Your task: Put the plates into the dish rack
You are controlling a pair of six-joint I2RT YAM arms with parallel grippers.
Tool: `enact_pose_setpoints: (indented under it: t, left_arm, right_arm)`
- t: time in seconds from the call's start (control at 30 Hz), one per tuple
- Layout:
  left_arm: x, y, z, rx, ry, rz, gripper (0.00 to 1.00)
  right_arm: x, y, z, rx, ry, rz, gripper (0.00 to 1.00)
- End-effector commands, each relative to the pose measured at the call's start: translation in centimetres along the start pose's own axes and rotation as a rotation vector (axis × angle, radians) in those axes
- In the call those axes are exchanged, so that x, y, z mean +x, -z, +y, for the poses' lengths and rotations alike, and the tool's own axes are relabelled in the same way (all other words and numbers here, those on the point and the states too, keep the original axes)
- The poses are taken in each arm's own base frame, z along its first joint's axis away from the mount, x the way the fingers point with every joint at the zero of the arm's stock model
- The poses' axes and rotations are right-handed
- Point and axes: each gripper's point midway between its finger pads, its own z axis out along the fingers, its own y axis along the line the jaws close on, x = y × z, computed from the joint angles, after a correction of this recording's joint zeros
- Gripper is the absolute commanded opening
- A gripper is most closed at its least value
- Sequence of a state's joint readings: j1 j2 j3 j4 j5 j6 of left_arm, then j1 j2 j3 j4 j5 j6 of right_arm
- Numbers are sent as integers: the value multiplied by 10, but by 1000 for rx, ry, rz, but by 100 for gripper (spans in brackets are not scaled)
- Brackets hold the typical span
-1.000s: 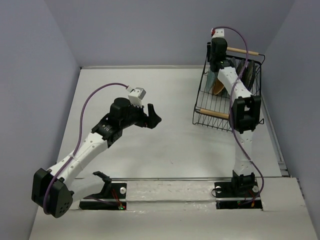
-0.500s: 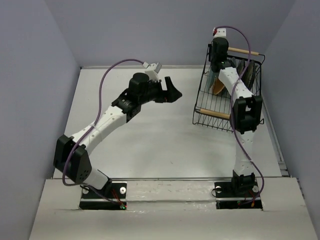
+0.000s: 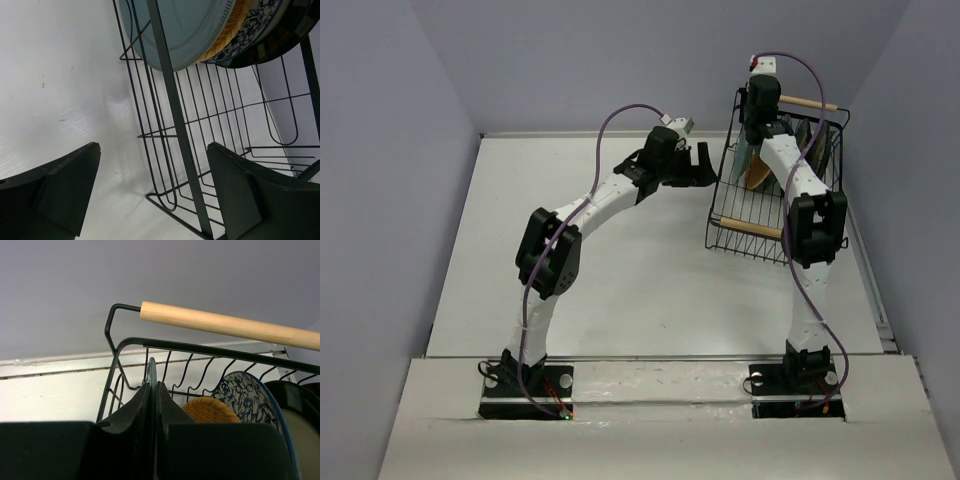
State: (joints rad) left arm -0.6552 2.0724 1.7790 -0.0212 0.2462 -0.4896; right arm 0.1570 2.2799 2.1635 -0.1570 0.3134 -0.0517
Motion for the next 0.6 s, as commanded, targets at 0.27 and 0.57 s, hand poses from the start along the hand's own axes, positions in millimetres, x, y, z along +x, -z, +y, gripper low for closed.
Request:
enact_pose_setpoints:
  t: [0.27, 0.57]
  left_arm:
    - [1, -39, -33, 59, -134, 17, 98]
    - [31, -56, -29, 56, -195, 88, 6]
  right_arm:
    - [28, 1, 33, -130, -21, 62, 7]
    - [33, 1, 34, -133, -24, 74, 7]
